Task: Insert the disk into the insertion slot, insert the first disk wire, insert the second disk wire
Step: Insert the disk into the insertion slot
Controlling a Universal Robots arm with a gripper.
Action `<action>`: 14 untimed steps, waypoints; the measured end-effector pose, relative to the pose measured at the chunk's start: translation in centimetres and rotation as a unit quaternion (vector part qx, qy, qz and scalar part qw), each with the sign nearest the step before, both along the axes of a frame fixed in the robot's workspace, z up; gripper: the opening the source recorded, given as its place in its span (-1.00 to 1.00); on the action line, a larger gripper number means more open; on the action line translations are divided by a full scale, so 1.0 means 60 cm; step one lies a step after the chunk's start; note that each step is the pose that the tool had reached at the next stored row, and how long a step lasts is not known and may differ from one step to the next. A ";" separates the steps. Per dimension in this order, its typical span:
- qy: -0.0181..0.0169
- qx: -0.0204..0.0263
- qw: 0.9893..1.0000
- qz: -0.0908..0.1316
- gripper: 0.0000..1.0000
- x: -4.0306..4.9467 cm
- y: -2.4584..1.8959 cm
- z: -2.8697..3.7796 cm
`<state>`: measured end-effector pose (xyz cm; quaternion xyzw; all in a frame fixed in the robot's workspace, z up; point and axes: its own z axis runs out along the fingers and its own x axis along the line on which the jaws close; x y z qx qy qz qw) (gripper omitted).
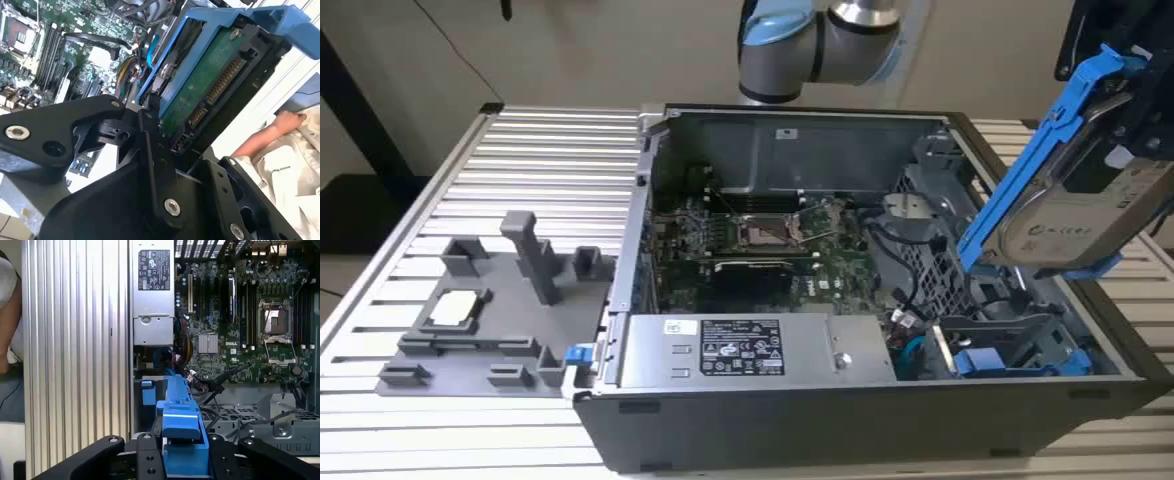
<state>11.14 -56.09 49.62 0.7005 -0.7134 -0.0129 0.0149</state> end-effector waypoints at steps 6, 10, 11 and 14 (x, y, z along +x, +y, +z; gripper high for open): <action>0.000 0.000 1.000 0.000 -0.35 0.000 0.0000 0.001; -0.002 0.000 1.000 0.000 -0.35 0.000 -0.0002 -0.002; -0.003 0.000 1.000 0.000 -0.35 0.000 -0.0006 -0.003; -0.005 0.000 1.000 0.000 -0.35 0.000 -0.0020 -0.008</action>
